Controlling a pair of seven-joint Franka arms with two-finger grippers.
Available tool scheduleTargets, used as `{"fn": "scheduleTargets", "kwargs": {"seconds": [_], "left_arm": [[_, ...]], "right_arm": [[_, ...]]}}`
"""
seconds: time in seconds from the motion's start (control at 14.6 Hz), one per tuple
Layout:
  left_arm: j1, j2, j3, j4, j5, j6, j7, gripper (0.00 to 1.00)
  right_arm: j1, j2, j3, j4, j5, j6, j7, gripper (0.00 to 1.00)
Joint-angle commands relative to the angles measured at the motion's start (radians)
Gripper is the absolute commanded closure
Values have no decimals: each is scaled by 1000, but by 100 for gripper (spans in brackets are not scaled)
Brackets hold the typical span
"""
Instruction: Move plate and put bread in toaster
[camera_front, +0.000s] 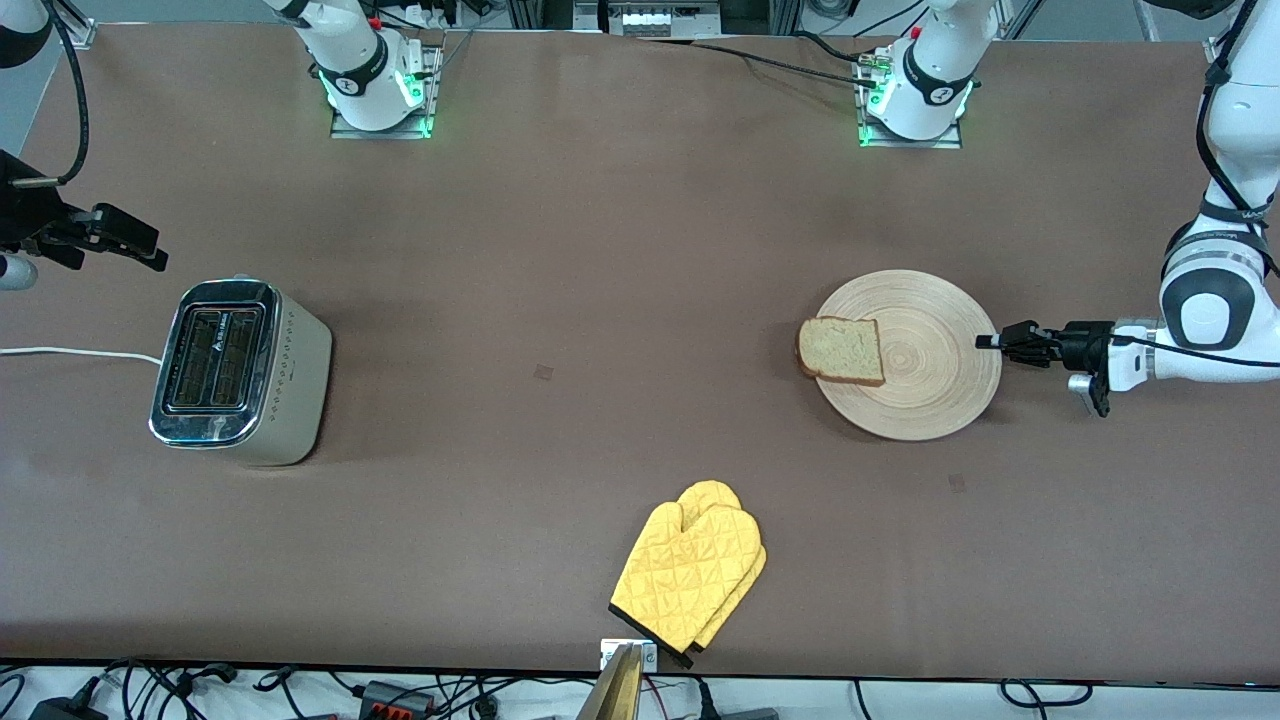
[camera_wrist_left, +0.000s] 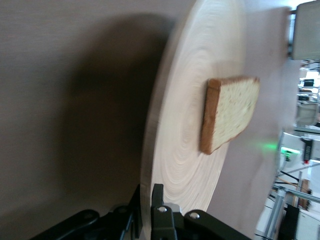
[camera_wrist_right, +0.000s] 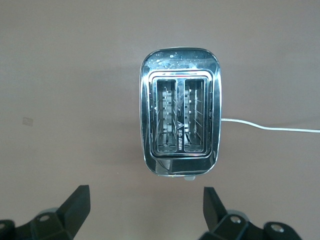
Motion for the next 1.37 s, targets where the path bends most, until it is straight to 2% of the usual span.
{"fn": "scheduleTargets", "kwargs": {"seconds": [0.0,0.27,0.48,0.69,0.82,0.96,1.31], "left_arm": [[-10,-4,-18,14,-95,-76,-49,98],[-44,20,-79,12,-193,-92,-170,99],[-71,86,-142,16,-294,-78,-210,99],[-182,85,-147,16,-351,-29,-315,99],[-254,92,-146,8,-463,-15,-313,99],[-323,97,-147,12,-500,64,-323,99],[-539,129,-144,23,-702,259,-335,99]], "right_arm": [[-6,-11,0,-1,11,-5,-11,0],[-5,-10,0,-1,11,-7,-13,0],[-6,-3,0,-1,11,-2,-20,0],[-6,-3,0,-1,11,-5,-22,0],[-6,-2,0,-1,11,-7,-23,0],[-5,6,0,2,11,-8,-23,0],[1,32,5,-4,14,6,-23,0]]}}
